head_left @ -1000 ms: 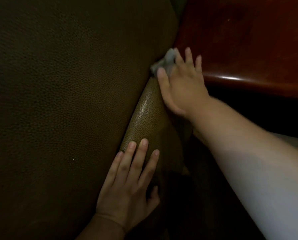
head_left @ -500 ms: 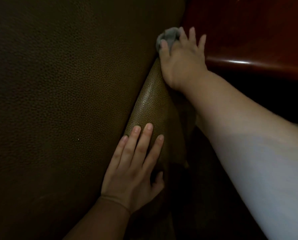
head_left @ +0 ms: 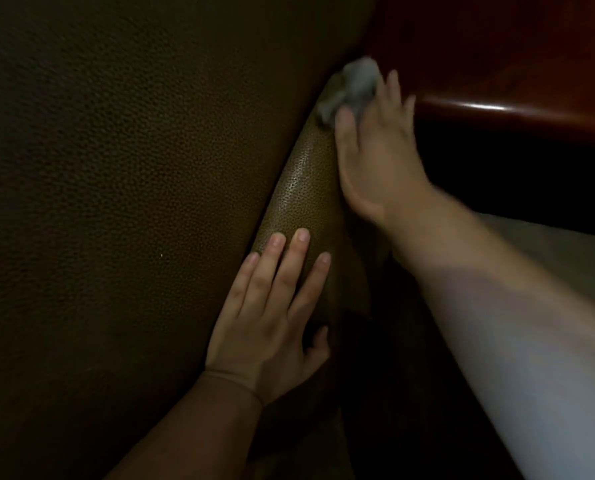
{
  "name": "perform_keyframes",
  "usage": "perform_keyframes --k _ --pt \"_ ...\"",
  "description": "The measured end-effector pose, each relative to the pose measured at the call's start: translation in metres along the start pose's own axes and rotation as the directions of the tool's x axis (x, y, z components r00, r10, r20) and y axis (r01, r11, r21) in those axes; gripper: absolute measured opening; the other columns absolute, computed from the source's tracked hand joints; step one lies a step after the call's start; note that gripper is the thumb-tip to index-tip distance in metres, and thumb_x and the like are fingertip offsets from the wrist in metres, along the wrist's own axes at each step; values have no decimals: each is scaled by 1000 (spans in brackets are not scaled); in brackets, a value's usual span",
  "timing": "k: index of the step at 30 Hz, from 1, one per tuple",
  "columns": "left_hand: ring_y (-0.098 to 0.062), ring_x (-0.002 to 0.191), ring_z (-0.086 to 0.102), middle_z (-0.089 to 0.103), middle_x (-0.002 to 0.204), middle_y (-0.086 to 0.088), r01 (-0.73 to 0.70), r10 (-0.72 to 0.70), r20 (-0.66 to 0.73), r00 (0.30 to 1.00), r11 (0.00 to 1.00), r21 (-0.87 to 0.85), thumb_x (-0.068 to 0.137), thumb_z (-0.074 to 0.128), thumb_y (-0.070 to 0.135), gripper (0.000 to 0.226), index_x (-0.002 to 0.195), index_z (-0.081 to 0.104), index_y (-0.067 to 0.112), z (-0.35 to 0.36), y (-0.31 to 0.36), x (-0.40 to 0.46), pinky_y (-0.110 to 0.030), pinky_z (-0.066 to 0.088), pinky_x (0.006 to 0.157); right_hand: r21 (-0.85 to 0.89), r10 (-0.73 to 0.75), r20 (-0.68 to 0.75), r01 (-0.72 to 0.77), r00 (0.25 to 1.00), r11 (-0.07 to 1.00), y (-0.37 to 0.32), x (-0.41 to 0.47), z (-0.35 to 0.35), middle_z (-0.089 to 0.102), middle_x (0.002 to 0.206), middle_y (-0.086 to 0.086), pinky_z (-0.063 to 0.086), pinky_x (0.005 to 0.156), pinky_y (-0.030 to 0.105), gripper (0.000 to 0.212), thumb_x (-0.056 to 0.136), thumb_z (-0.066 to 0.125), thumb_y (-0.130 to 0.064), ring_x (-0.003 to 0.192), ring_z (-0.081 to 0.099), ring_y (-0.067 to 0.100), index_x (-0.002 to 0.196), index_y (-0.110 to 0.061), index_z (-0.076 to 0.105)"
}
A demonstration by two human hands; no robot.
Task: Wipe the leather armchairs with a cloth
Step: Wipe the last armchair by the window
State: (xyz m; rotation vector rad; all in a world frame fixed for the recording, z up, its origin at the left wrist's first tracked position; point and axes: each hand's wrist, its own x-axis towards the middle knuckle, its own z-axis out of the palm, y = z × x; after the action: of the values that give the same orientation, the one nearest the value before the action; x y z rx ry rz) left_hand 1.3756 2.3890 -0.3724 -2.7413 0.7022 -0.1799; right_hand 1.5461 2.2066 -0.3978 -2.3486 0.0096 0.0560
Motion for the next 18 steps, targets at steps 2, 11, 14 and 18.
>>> perform_keyframes --k 2,11,14,18 --pt "-34 160 16 23 173 -16 -3 3 -2 1000 1000 4 82 65 52 89 161 44 16 1 -1 0 -44 5 132 198 -38 114 14 993 980 12 -77 16 14 172 15 13 129 53 69 109 18 -50 160 9 30 164 -9 22" --pt "-34 160 12 21 173 -16 -2 1 7 1000 999 50 83 60 54 90 163 40 18 3 -1 0 -44 1 132 287 358 53 -358 932 889 54 -45 71 9 170 23 1 128 35 93 95 -3 -60 160 4 32 162 2 16" --pt "-34 160 14 23 173 -16 -5 5 -11 1000 999 35 83 62 53 89 163 41 17 4 0 1 -44 3 132 345 289 111 -310 951 886 63 -95 74 26 166 19 17 126 34 62 110 20 -40 154 25 31 160 -5 29" --pt "-34 160 12 20 173 -16 -4 4 -7 1000 999 41 86 58 55 89 164 37 18 5 -1 -1 -44 1 132 471 151 136 -198 979 860 49 -208 99 31 165 -8 19 124 19 59 109 31 -41 151 29 3 163 -17 26"
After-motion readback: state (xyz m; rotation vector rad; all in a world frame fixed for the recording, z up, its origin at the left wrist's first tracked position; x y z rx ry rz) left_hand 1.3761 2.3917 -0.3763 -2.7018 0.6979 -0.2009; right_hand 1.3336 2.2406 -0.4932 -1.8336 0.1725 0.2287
